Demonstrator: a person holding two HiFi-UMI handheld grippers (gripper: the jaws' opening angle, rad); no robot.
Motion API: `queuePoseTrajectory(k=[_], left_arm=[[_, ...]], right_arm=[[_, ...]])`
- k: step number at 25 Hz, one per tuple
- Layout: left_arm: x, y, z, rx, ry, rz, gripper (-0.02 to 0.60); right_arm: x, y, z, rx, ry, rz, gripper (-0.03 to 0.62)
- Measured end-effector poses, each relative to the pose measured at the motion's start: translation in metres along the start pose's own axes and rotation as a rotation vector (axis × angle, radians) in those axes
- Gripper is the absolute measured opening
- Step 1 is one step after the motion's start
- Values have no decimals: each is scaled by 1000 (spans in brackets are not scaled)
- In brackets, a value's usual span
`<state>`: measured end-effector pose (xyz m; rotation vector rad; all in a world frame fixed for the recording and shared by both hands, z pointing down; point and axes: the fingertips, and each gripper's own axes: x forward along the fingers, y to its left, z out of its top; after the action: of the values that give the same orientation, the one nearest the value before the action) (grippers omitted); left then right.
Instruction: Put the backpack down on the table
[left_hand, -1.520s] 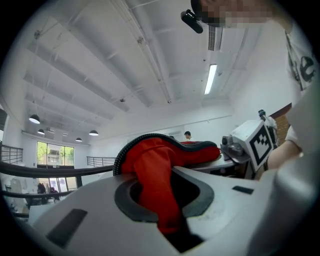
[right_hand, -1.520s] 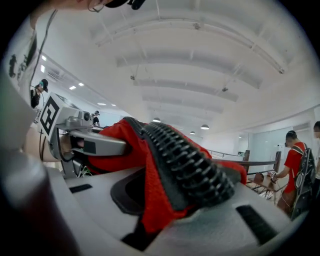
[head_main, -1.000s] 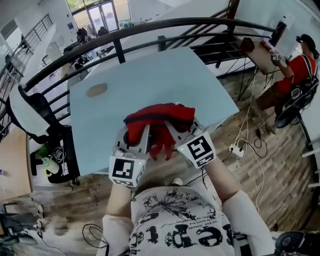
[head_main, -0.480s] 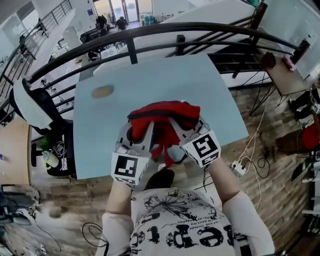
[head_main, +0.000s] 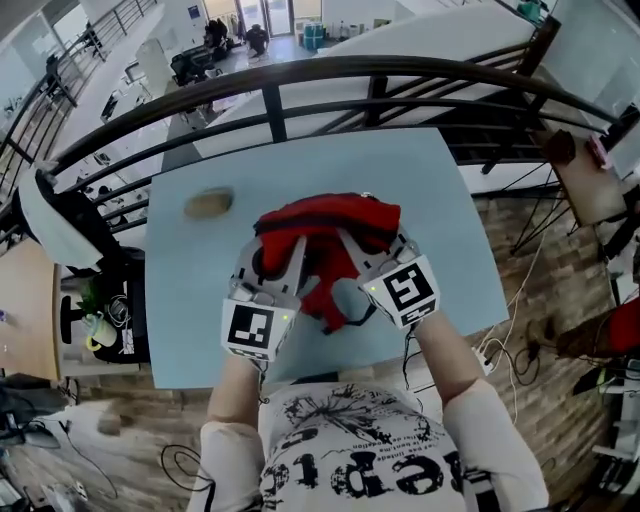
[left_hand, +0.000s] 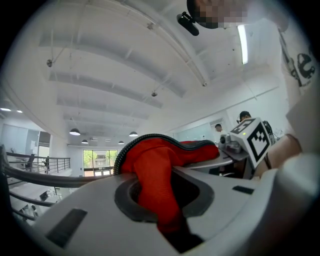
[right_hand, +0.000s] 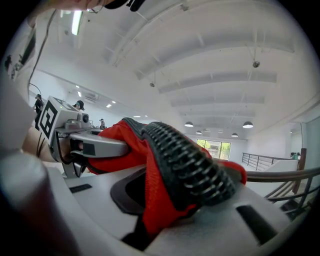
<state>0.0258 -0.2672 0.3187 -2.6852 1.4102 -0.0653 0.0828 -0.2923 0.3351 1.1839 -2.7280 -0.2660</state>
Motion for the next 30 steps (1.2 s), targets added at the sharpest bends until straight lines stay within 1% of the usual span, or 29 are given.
queuePoseTrajectory(k=[3, 7, 13, 15, 18, 21, 25, 29, 30], left_arm=[[30, 30, -7, 24, -27, 21, 49], [65, 68, -19, 23, -10, 40, 49], [114, 122, -35, 32, -46, 62, 49], [126, 133, -40, 23, -32, 63, 49], [140, 143, -55, 18, -28, 70, 49], [147, 147, -78, 0, -33, 79, 49], [143, 138, -99, -50, 27, 69, 49], [136, 129, -110, -76, 34, 71, 51], [133, 126, -114, -89, 56, 66, 51]], right_arm=[[36, -22, -5, -9, -18, 15, 35], [85, -47, -17, 3, -20, 38, 35], [150, -81, -29, -2, -11, 66, 37], [165, -90, -33, -4, -11, 75, 37], [180, -99, -47, 10, -2, 85, 37], [186, -99, -70, 32, 27, 94, 38], [182, -92, -90, 48, 46, 106, 41], [174, -83, -105, 75, 67, 107, 46], [171, -79, -110, 82, 75, 107, 48]])
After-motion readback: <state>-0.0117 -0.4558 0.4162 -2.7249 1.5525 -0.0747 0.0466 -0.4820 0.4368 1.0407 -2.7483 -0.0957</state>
